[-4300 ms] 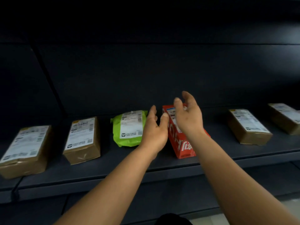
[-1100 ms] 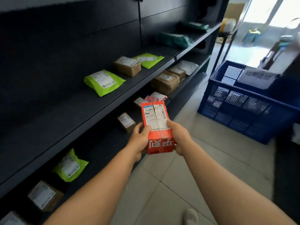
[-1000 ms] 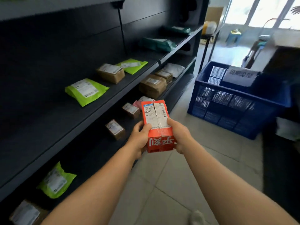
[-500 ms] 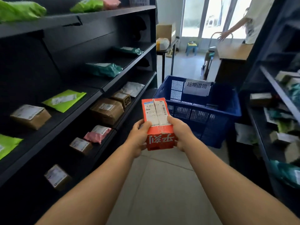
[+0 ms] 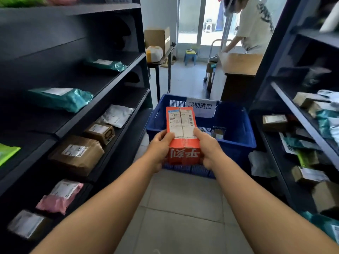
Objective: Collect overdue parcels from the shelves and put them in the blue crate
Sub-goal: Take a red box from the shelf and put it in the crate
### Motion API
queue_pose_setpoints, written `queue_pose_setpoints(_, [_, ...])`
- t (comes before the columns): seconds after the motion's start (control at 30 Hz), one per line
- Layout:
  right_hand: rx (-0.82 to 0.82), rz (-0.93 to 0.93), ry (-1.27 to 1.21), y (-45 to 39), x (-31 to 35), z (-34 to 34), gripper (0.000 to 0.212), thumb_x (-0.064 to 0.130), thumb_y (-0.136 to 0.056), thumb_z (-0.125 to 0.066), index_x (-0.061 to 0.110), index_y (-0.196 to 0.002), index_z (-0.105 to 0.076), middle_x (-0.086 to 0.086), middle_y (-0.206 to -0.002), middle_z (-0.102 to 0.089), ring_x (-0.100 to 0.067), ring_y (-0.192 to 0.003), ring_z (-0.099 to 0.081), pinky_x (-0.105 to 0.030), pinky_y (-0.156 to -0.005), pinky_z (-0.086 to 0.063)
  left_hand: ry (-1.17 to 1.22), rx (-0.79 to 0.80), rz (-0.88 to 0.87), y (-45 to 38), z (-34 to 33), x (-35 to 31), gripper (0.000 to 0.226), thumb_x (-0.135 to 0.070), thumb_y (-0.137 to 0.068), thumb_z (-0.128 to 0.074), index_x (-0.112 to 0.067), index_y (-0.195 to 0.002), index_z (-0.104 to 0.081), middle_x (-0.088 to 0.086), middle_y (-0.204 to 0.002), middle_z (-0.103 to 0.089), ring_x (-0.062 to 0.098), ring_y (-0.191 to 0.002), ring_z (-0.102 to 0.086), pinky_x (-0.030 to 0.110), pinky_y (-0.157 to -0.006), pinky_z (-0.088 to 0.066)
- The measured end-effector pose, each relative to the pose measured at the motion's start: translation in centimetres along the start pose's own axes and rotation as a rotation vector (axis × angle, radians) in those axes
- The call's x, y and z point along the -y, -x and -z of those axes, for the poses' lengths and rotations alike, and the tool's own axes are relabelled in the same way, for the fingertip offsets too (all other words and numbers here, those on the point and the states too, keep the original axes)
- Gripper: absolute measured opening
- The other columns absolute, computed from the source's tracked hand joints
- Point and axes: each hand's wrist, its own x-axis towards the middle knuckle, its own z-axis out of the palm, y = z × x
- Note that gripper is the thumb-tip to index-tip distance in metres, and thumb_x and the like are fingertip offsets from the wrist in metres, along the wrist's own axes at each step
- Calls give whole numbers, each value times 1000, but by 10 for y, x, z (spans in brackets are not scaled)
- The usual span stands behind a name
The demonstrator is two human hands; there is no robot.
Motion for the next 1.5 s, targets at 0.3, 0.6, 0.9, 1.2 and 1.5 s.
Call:
queue_pose_setpoints(0.3, [-43, -36, -31, -127, 69, -13, 38, 50, -90, -60, 19, -111, -63, -10, -98, -74, -26, -81, -73, -35, -63, -58, -36, 98, 3, -151, -12, -70, 45, -36, -95, -53, -29, -138, -41, 6, -120, -62, 18, -82, -65, 26, -53, -52])
queue_pose_setpoints(0.6, [46, -75, -55, -282, 118, 12, 33, 47, -95, -53, 25, -119, -57, -12, -108, -72, -31, -91, -72, -42, -72, -59, -78, 154, 12, -300, -57, -94, 44, -34, -94, -54, -31, -136, -40, 7, -111, -64, 26, -90, -69, 40, -72, -60])
queue_pose_setpoints(0.9, [68, -161, 25, -471, 143, 53, 39, 49, -93, -55, 23, -122, -60, -7, -107, -74, -29, -101, -69, -48, -95, -52, -153, 72, 92, -470, -107, -105, 40, -29, -95, -53, -29, -133, -41, 7, -109, -65, 21, -85, -69, 36, -71, -59])
queue_pose_setpoints(1.2, [31, -251, -7, -611, 80, 59, 41, 43, -95, -55, 25, -132, -52, -5, -116, -70, -28, -102, -68, -48, -89, -55, -184, 62, 225, -607, -100, -46, 39, -24, -95, -56, -25, -133, -45, 8, -116, -64, 23, -95, -69, 37, -74, -59])
queue_pose_setpoints(1.5, [-104, -441, -9, -720, -63, 65, 37, 29, -98, -54, 19, -133, -46, -5, -106, -71, -25, -92, -68, -43, -82, -56, -334, 49, 363, -730, -62, 80, 52, -43, -95, -53, -23, -142, -42, 4, -136, -56, 19, -119, -56, 36, -95, -45])
